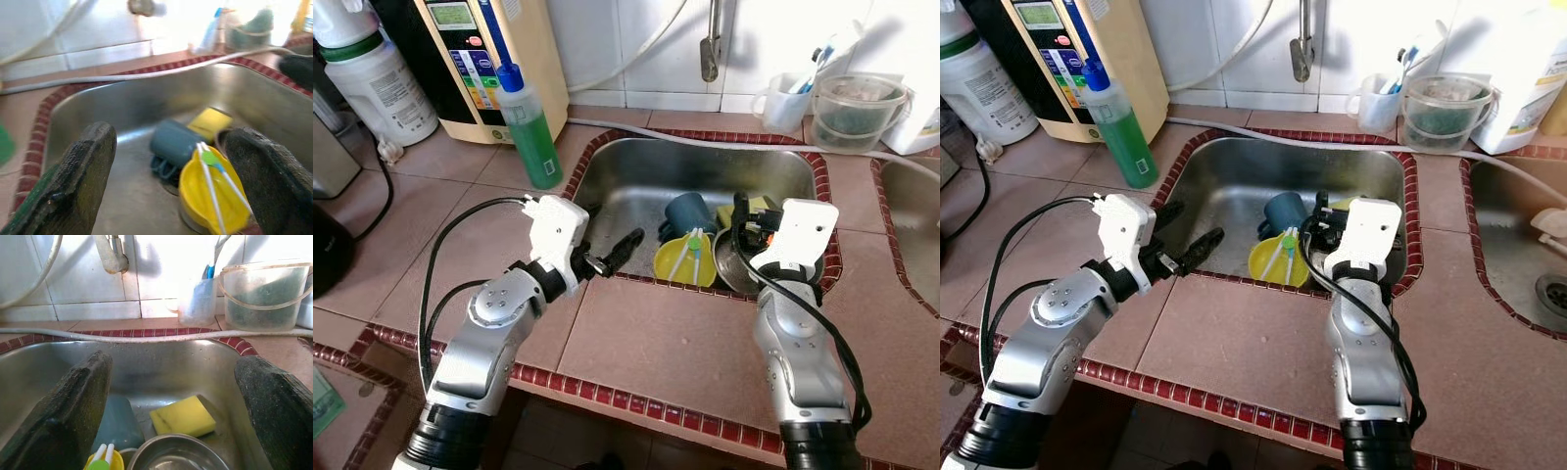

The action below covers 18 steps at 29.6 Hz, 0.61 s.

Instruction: Kitchen organization

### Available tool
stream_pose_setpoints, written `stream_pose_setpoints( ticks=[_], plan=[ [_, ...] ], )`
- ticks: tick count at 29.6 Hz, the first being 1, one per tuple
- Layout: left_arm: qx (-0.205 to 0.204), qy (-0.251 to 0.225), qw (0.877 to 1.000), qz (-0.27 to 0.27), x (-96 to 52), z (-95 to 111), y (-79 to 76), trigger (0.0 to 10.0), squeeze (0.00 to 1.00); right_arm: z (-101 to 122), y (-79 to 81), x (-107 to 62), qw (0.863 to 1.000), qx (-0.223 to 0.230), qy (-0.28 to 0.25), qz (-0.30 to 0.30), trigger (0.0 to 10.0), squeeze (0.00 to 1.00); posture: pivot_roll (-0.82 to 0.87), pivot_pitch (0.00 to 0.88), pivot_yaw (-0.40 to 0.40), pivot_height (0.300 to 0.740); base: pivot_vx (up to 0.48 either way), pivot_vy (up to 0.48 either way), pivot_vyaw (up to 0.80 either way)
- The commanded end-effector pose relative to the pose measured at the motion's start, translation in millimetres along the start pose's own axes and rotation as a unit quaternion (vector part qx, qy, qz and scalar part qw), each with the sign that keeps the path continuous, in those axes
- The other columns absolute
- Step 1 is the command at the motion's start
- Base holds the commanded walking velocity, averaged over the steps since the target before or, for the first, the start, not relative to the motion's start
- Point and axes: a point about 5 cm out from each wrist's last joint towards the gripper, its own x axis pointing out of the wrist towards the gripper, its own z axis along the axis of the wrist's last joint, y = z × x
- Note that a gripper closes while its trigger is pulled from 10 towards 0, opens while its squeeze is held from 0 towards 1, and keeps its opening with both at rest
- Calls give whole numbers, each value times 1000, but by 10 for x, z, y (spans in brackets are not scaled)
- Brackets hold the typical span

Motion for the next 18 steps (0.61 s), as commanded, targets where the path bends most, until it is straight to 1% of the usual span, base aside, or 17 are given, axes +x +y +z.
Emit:
stream_pose_setpoints(
  ticks=[1, 5, 6, 8, 10, 18],
  plan=[
    [7, -5, 1000, 30, -3, 13, 75, 10000, 0, 48, 51, -36, 1000, -2, -14, 9, 10000, 0, -216, 108, 158, 740, 0, 0, 0],
    [6, -7, 999, 49, 10, -7, 84, 10000, 0, 53, 47, -60, 1000, -9, -17, 14, 10000, 0, -219, 102, 154, 740, 0, 0, 0],
    [10, 2, 997, 78, 8, -44, 127, 10000, 0, 58, 58, -74, 1000, -12, -18, 18, 10000, 0, -221, 100, 152, 740, 0, 0, 0],
    [13, 7, 994, 107, 1, -98, 170, 10000, 0, 66, 74, -96, 999, -20, -21, 24, 10000, 0, -225, 97, 149, 740, 0, 0, 0],
    [13, 9, 992, 122, -9, -129, 179, 10000, 0, 67, 85, -112, 999, -22, -24, 29, 10000, 0, -227, 92, 146, 740, 0, 0, 0],
    [-6, 7, 989, 146, -44, -201, 157, 10000, 0, 12, 99, -203, 998, -49, -20, 44, 10000, 0, -223, 77, 125, 740, 0, 0, 0]
  ],
)
